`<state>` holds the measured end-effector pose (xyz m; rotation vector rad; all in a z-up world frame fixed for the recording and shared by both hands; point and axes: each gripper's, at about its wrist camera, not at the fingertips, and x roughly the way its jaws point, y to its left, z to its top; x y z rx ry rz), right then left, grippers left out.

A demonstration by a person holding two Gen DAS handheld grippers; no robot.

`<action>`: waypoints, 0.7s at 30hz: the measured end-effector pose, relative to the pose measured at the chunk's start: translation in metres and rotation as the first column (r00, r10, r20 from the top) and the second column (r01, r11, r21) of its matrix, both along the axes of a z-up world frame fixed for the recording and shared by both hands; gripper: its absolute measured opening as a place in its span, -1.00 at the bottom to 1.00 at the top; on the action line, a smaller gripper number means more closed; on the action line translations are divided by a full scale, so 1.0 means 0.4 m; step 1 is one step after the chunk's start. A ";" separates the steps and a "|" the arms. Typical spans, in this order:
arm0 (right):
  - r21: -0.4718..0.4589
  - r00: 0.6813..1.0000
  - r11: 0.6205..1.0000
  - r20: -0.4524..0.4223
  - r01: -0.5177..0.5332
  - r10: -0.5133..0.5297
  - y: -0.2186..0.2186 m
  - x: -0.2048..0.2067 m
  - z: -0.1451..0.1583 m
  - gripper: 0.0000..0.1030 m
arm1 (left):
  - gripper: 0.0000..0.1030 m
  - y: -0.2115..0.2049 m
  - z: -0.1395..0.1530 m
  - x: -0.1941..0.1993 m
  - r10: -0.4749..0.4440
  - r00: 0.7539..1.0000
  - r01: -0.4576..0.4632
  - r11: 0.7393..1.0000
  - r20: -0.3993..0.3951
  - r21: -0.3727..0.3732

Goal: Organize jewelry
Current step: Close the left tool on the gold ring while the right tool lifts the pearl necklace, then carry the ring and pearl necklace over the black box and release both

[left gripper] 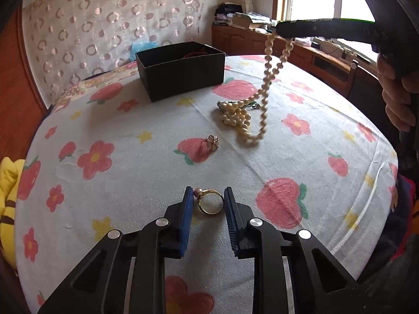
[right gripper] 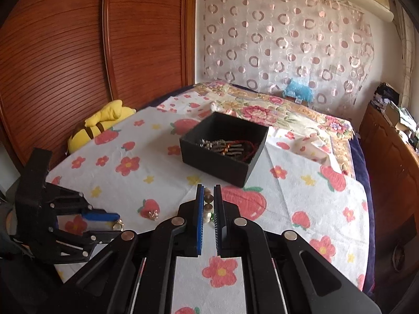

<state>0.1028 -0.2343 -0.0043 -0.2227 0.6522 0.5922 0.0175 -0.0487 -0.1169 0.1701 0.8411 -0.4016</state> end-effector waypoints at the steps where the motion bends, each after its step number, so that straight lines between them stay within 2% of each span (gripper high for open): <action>1: 0.001 1.000 1.000 0.007 -0.003 0.003 0.003 -0.001 0.010 -0.84 | -0.57 0.001 0.001 0.001 0.000 1.000 0.000 1.000 -0.002 -0.004; 9: 0.009 0.998 1.000 0.051 -0.023 0.022 0.017 0.001 0.079 -0.84 | -0.57 0.009 0.012 0.012 0.020 1.000 -0.020 0.999 -0.009 -0.027; 21: 0.018 0.992 0.999 0.121 -0.029 0.026 0.029 0.010 0.176 -0.84 | -0.57 0.020 0.085 0.048 0.034 0.998 -0.031 0.998 0.051 -0.053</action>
